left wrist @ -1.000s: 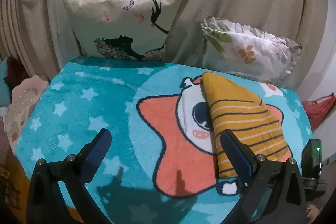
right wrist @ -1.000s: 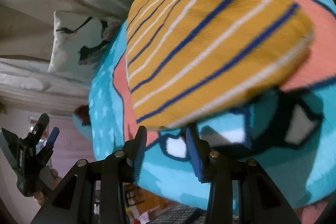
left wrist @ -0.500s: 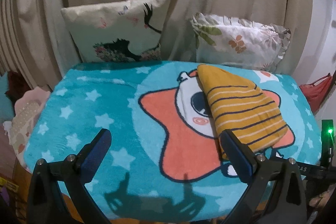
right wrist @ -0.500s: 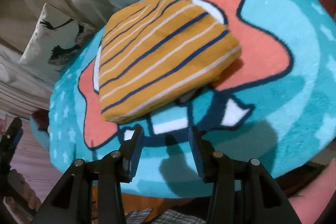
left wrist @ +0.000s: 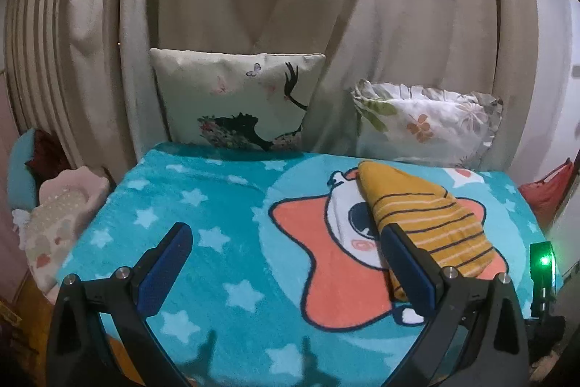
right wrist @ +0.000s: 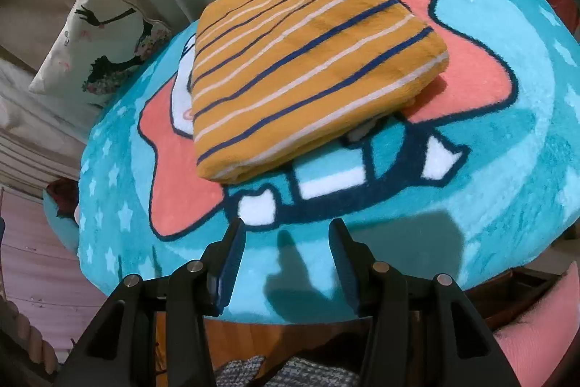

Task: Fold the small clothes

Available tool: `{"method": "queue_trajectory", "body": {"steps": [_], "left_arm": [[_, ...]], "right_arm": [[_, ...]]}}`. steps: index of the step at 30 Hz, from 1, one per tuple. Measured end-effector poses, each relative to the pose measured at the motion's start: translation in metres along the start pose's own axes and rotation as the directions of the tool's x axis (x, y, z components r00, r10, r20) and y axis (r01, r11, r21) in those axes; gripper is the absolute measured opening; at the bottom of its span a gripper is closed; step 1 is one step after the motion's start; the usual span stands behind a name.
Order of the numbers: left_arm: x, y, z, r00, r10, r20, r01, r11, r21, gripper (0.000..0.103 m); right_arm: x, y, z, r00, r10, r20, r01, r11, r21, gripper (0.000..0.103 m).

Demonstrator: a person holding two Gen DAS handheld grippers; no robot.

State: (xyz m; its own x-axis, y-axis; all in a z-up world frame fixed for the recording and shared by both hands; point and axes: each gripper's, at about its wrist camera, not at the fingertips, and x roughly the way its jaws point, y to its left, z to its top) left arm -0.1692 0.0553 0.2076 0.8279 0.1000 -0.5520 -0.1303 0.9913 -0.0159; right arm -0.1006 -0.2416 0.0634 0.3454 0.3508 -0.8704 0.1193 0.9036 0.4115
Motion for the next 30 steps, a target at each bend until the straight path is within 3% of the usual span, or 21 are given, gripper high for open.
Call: {"method": "queue_trajectory", "body": {"steps": [4, 9, 13, 16, 19, 23, 26, 30], "left_arm": [[-0.016, 0.002, -0.001, 0.996, 0.043, 0.075, -0.044, 0.999, 0.010, 0.103], [-0.031, 0.006, 0.001, 0.993, 0.025, 0.115, -0.025, 1.000, -0.004, 0.103], [-0.055, 0.007, 0.004, 0.973, 0.071, 0.220, -0.071, 0.997, -0.008, 0.103], [-0.065, 0.006, 0.008, 0.965, 0.051, 0.257, -0.055, 0.998, 0.007, 0.103], [-0.060, 0.005, 0.007, 0.978, -0.013, 0.209, 0.006, 0.999, 0.034, 0.103], [-0.022, -0.003, -0.005, 0.998, -0.067, -0.005, 0.067, 0.995, 0.069, 0.103], [0.005, -0.014, -0.020, 0.993, -0.042, -0.114, 0.055, 0.993, 0.107, 0.103], [0.028, -0.029, -0.041, 0.970, -0.055, -0.237, 0.085, 0.989, 0.120, 0.103]], "right_arm": [[-0.002, 0.012, -0.004, 1.000, -0.021, 0.015, 0.022, 0.999, -0.033, 0.052], [-0.006, 0.015, -0.007, 0.999, -0.038, 0.034, 0.039, 0.999, -0.035, 0.052], [-0.009, 0.017, -0.009, 0.997, -0.051, 0.050, 0.053, 0.998, -0.038, 0.052], [-0.012, 0.017, -0.011, 0.996, -0.061, 0.062, 0.064, 0.997, -0.036, 0.052], [-0.014, 0.015, -0.014, 0.994, -0.081, 0.071, 0.084, 0.996, -0.036, 0.052], [-0.016, 0.014, -0.015, 0.988, -0.137, 0.075, 0.140, 0.989, -0.042, 0.055], [-0.020, 0.011, -0.017, 0.980, -0.181, 0.085, 0.185, 0.981, -0.049, 0.055], [-0.028, 0.007, -0.017, 0.963, -0.246, 0.110, 0.255, 0.964, -0.076, 0.056]]}}
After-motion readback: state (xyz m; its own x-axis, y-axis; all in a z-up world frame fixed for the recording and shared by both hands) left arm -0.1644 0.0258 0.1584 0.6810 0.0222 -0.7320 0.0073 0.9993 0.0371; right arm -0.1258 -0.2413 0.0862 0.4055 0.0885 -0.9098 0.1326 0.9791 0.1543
